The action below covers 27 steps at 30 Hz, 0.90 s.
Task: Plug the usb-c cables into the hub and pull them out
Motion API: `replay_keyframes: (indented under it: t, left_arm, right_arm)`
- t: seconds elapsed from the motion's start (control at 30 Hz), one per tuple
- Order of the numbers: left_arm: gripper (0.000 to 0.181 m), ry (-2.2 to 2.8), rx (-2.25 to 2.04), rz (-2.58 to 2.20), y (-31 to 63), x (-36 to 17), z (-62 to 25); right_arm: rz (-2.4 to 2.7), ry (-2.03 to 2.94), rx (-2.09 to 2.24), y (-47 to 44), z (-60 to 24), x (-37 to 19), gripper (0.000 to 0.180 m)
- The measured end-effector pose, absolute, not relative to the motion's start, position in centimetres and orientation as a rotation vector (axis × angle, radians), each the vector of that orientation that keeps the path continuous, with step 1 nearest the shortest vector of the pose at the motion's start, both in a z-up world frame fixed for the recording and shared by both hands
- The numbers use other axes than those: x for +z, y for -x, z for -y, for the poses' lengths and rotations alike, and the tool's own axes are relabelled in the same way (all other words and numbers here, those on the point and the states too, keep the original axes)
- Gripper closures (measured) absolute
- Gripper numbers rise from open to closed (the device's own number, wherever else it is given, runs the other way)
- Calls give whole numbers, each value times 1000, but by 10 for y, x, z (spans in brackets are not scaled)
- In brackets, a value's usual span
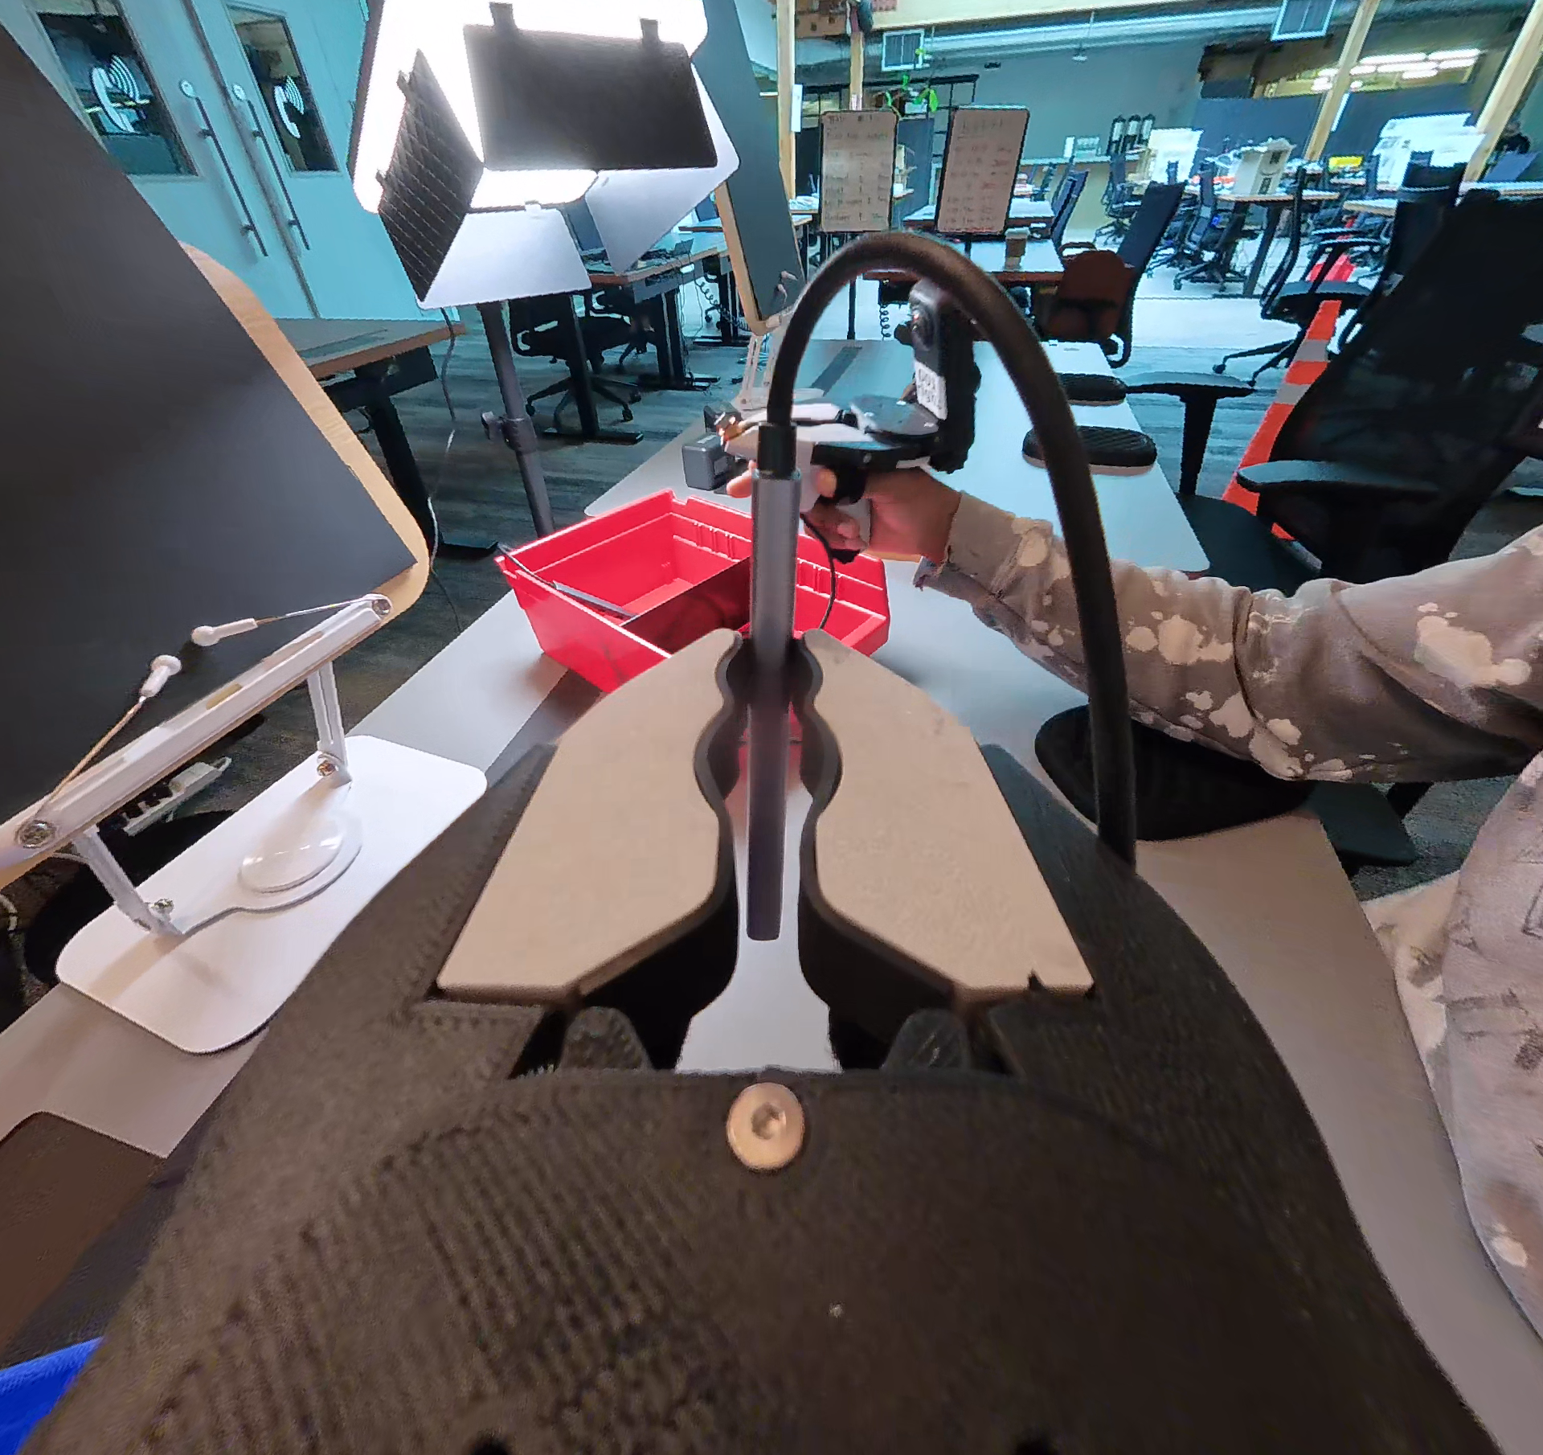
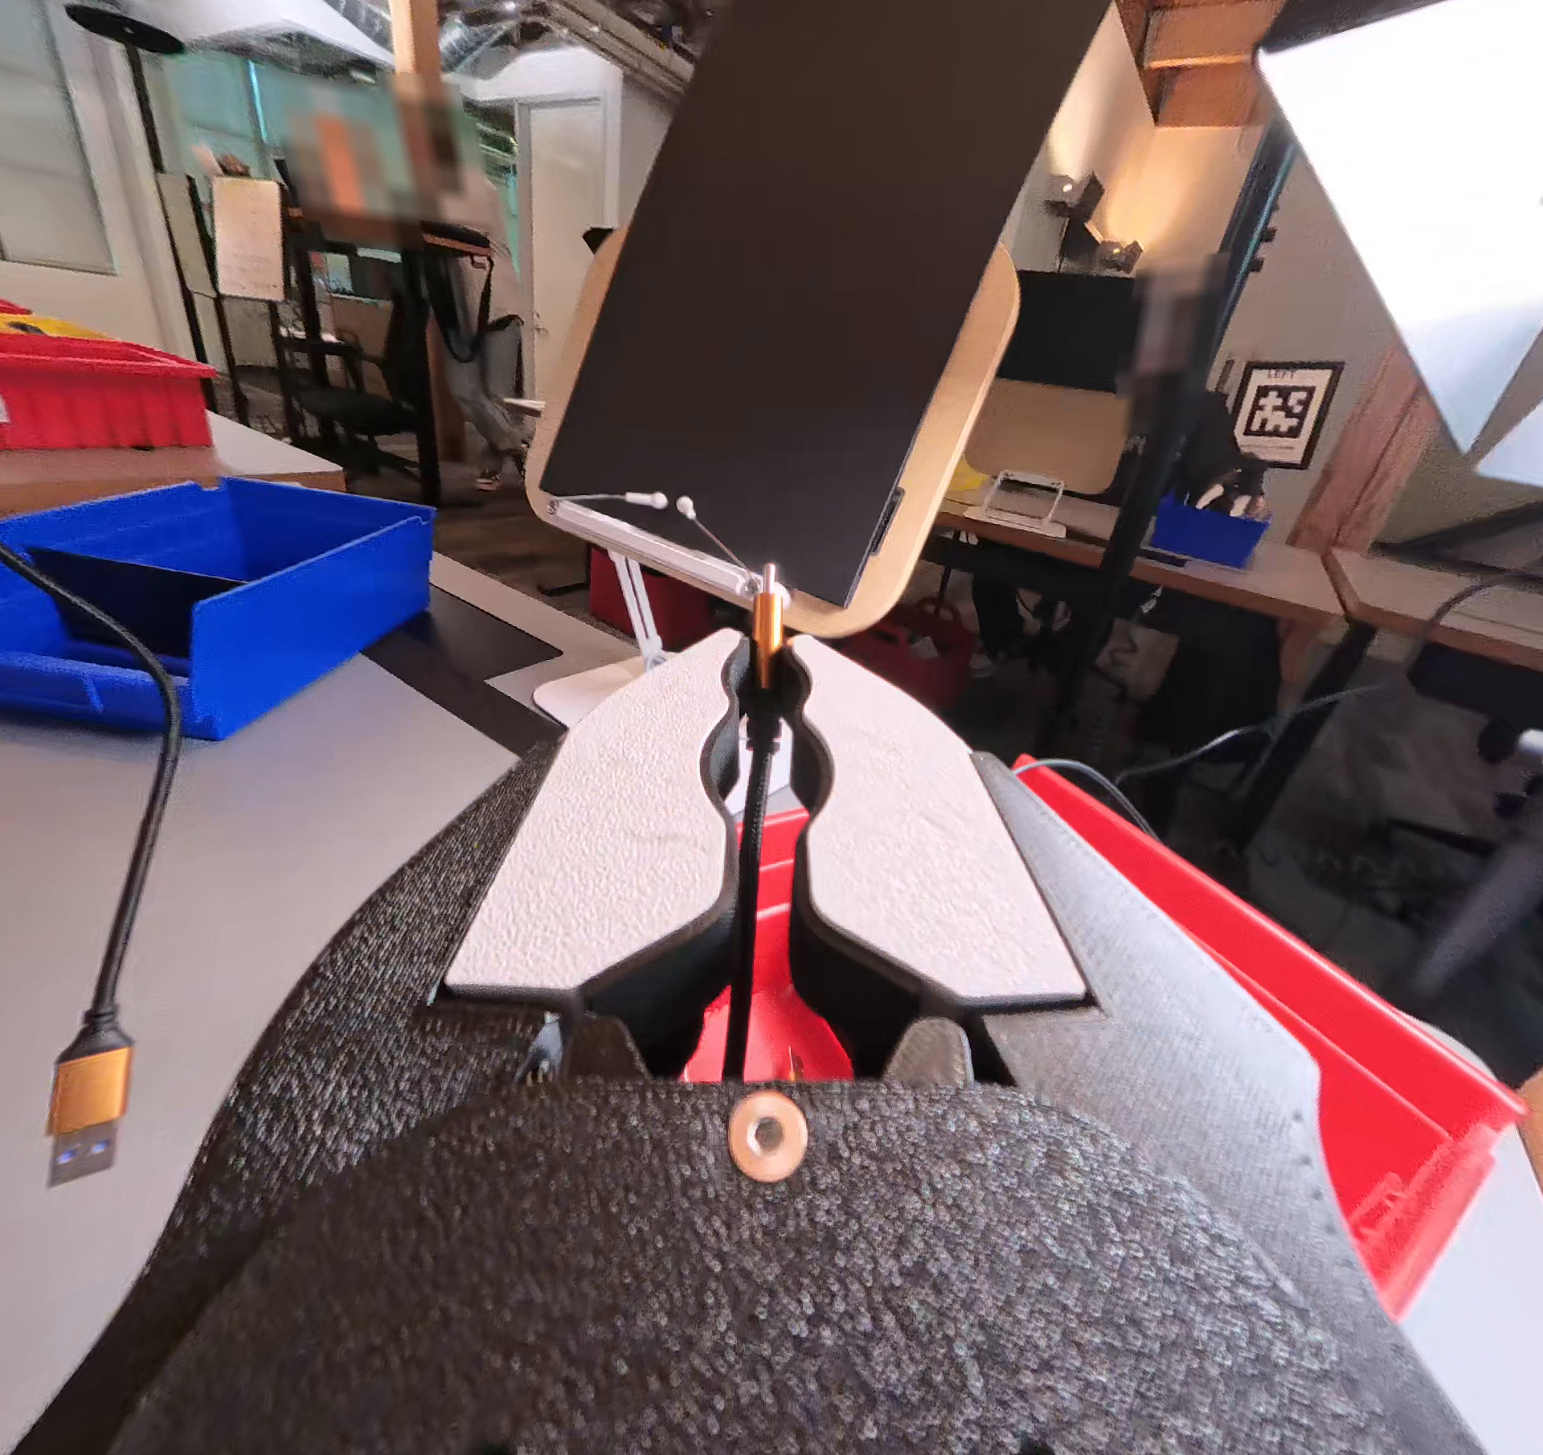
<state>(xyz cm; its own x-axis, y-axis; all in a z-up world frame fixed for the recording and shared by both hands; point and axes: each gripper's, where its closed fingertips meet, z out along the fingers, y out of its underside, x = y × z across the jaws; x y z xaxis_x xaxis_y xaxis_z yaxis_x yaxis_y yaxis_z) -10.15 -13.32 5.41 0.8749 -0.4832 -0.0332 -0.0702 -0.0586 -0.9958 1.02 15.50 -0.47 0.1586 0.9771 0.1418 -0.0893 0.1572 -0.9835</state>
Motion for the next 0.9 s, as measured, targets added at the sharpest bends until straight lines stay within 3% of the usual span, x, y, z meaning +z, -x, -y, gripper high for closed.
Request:
replay_keyframes:
  t: [0.33, 0.63, 0.9]
  left_arm:
    - [171, 1634, -352, -473, 92, 47, 127]
    - [171, 1668, -377, -502, 80, 37, 118]
    - [171, 1695, -388, -522, 74, 28, 111]
  right_arm:
    - [770, 1038, 831, -49, -193, 27, 174]
    - [1585, 1608, 597, -7, -163, -121, 172]
    - [1695, 1679, 352, -25, -169, -141, 167]
